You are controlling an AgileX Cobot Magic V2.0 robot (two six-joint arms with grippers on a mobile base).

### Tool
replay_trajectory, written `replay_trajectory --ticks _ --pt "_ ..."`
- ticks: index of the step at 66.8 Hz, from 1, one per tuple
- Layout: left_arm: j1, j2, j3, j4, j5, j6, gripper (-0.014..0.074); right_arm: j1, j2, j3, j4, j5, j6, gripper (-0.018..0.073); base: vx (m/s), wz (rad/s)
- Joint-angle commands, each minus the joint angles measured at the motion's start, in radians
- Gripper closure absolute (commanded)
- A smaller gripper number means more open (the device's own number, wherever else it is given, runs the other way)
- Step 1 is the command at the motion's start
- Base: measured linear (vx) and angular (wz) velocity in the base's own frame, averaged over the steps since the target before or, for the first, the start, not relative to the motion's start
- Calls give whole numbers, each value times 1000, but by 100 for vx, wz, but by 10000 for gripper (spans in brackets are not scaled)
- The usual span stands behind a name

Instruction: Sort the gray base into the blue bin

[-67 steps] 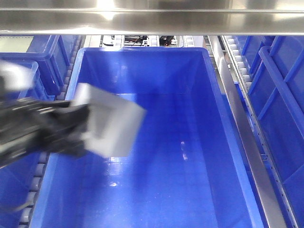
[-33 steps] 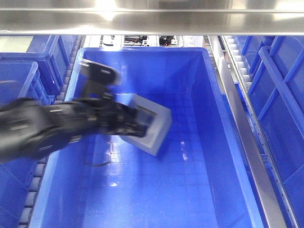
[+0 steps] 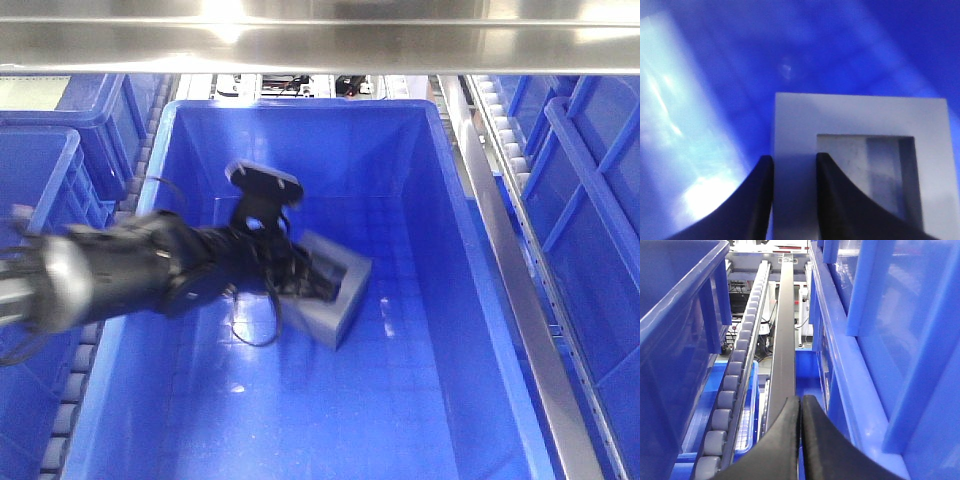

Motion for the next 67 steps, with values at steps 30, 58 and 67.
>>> replay_trajectory --ticks 30,58,67 --pt "6 -89 -35 -1 -54 -10 274 -6 -7 5 -9 -82 -7 564 0 0" --pt "5 -326 123 0 -38 -6 232 -6 -7 5 -9 -79 -7 564 0 0" --pt "-5 -475 255 2 -67 2 232 -6 -7 5 -9 -79 -7 564 0 0"
